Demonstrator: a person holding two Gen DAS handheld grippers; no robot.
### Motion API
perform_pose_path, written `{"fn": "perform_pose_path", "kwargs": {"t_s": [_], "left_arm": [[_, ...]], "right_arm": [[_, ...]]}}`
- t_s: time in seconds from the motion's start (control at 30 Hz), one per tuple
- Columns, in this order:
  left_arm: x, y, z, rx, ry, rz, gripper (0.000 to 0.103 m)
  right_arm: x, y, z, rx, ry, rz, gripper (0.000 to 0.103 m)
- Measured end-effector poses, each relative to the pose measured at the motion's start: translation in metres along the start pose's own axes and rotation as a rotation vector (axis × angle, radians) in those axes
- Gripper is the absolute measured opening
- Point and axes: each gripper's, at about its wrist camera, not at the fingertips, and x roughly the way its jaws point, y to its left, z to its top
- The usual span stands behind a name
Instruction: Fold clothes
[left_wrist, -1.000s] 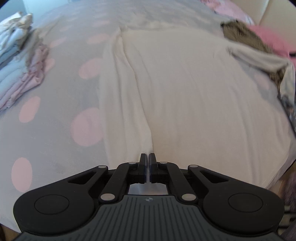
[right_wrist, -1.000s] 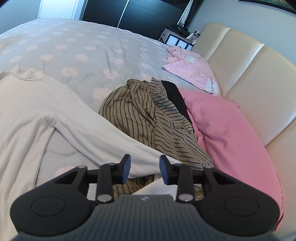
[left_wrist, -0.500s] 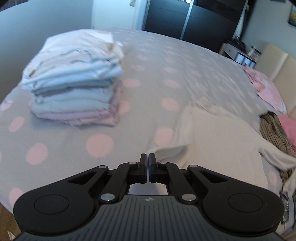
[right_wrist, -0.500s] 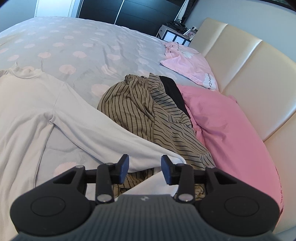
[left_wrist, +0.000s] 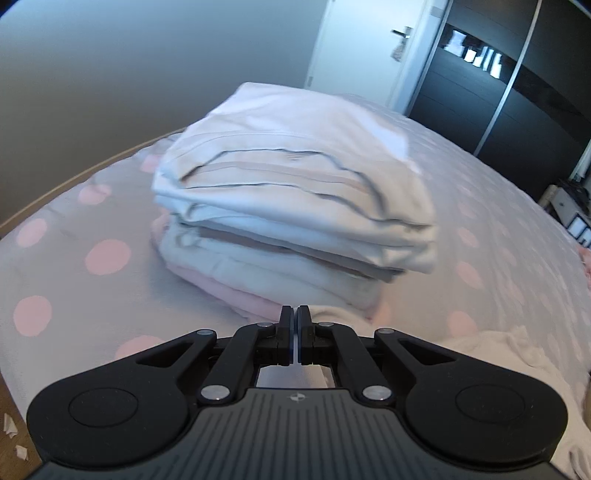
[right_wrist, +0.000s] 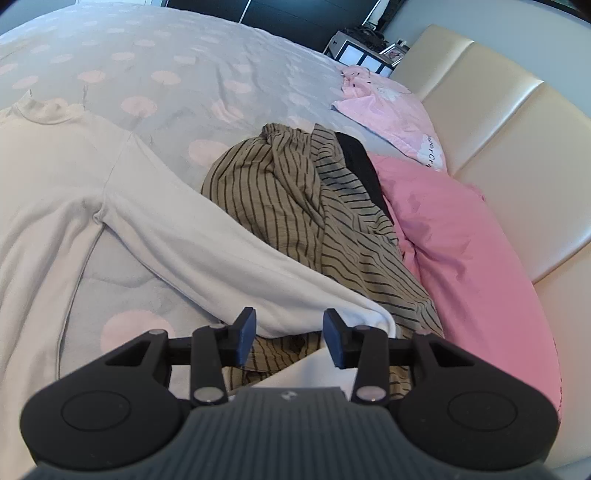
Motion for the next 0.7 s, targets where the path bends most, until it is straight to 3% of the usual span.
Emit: {"fn": "perform_pose_path", "kwargs": {"t_s": [0.23, 0.33, 0.47, 0.57, 0.7], "left_arm": [[0.009, 0.000, -0.012, 0.027, 0.023, -0.002, 0.001], [-0.005, -0.012, -0.019, 0.106, 0.010, -0.005, 0.011], [-0.031, -0.035, -0.042, 0.229, 0.012, -0.112, 0.016], [-0.045, -0.054, -0.073, 0.337, 0.075, -0.229, 0.016], [-0.054, -0.077, -0.129, 0.525, 0.201, -0.339, 0.016]], "right_arm": [[0.004, 0.017, 0.002, -0.041, 0.012, 0.062, 0.044], [-0.003, 0.024, -0.002, -0.026, 0.013, 0.146, 0.044], [-0.017, 0.038, -0.015, -0.040, 0.019, 0.282, 0.044], [-0.028, 0.057, -0.034, -0.097, 0.027, 0.369, 0.043], [-0.037, 0.076, -0.065, -0.178, 0.049, 0.403, 0.043]]}}
